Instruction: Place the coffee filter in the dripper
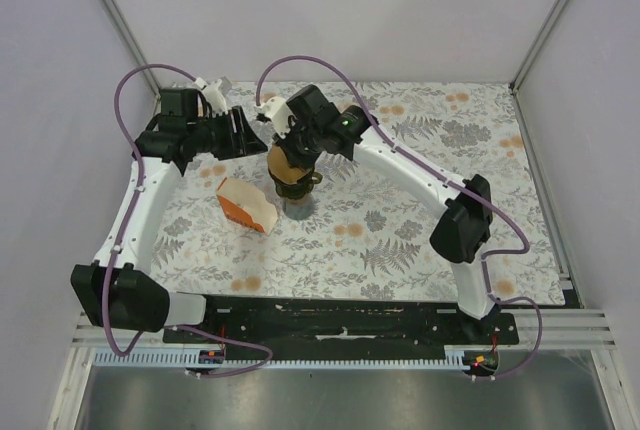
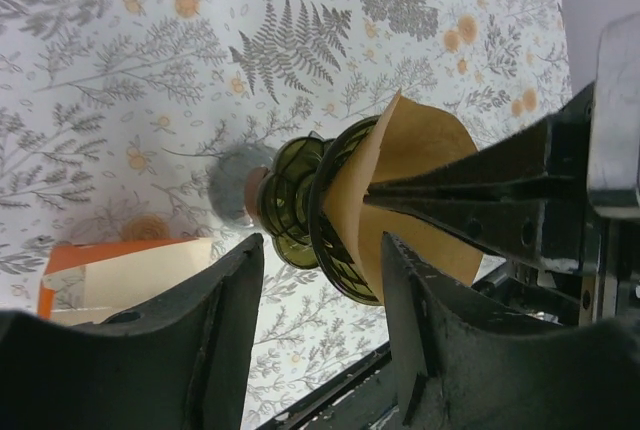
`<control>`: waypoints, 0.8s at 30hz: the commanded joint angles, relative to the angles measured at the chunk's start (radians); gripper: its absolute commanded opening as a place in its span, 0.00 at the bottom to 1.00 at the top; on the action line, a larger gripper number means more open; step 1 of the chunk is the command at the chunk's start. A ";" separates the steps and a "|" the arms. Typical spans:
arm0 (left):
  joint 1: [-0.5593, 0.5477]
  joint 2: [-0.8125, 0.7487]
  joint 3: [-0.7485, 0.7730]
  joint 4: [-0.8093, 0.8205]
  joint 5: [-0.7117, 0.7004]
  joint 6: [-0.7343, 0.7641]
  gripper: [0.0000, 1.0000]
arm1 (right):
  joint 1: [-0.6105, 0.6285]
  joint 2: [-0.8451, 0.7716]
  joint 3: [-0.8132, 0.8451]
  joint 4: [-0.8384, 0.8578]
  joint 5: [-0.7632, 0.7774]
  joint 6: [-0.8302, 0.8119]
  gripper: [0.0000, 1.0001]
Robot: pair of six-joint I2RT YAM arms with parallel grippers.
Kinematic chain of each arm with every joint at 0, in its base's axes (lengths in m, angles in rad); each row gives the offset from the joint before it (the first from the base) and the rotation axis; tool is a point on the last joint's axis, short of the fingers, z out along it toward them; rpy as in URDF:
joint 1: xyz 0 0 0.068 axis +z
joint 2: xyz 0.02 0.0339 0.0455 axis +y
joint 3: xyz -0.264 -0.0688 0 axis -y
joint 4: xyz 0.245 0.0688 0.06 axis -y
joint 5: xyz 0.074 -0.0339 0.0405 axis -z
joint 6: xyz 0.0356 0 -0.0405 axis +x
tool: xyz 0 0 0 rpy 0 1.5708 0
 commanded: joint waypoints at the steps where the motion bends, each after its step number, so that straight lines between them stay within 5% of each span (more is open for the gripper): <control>1: 0.005 -0.029 -0.056 0.080 0.087 -0.085 0.56 | 0.000 0.067 0.083 -0.030 0.009 0.026 0.00; 24: -0.003 -0.015 -0.188 0.157 0.074 -0.101 0.45 | 0.008 0.170 0.108 -0.064 0.006 0.006 0.00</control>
